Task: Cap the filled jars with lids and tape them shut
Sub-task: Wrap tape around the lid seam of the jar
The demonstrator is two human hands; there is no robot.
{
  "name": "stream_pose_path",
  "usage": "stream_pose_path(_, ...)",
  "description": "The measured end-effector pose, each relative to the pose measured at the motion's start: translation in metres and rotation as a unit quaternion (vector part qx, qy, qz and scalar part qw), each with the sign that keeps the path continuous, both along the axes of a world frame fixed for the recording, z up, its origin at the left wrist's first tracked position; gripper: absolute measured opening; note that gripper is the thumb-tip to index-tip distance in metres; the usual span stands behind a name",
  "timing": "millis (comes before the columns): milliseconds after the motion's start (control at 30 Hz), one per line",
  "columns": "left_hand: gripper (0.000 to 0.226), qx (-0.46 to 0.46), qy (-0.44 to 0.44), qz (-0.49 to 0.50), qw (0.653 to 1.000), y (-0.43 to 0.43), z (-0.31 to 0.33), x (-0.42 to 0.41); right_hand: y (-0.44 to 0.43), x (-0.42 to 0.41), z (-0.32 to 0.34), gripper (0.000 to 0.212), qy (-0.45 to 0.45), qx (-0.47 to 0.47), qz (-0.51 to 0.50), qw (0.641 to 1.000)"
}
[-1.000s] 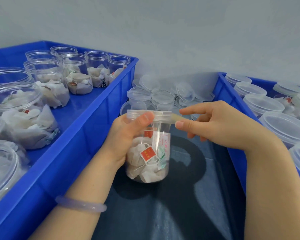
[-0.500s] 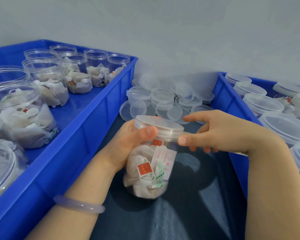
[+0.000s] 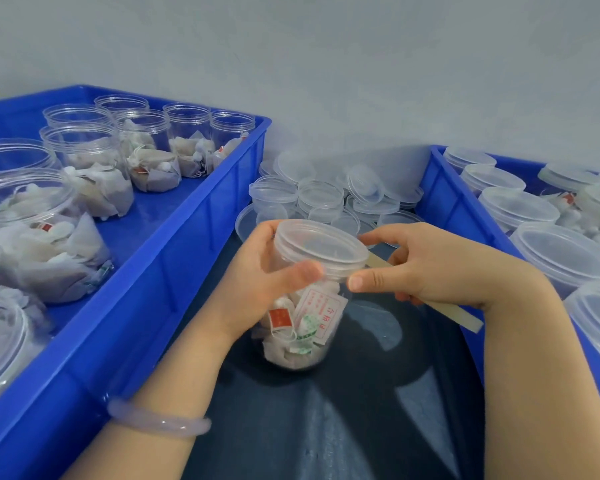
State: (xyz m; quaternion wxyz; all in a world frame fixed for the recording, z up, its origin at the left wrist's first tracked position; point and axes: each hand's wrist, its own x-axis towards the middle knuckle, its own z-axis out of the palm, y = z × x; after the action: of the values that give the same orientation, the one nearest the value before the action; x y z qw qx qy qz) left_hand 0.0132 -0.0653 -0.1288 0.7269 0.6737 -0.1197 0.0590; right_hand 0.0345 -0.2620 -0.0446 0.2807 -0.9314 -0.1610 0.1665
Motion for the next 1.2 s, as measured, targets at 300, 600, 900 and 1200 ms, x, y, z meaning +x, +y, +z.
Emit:
stream_pose_path(300, 0.102, 0.110, -0.019, 0.131, 0.985, -0.002, 0.000, 0.000, 0.016, -0.002, 0.000, 0.106, -0.038, -0.049, -0.003, 0.998)
stream_pose_path(600, 0.081, 0.008, 0.002, 0.150, 0.989, 0.003, -0.001, 0.007, 0.011, -0.003, -0.002, 0.102, 0.016, 0.075, 0.023, 0.997)
stream_pose_path(900, 0.098, -0.039, 0.032, 0.056, 0.997, 0.011, -0.001, 0.007, 0.008, -0.001, -0.002, 0.089, -0.046, 0.100, -0.018, 0.994)
stream_pose_path(1200, 0.098, -0.060, 0.024, 0.002, 0.998, 0.010, 0.001, 0.004, 0.010, 0.000, -0.002, 0.091, -0.018, 0.104, -0.025, 0.994)
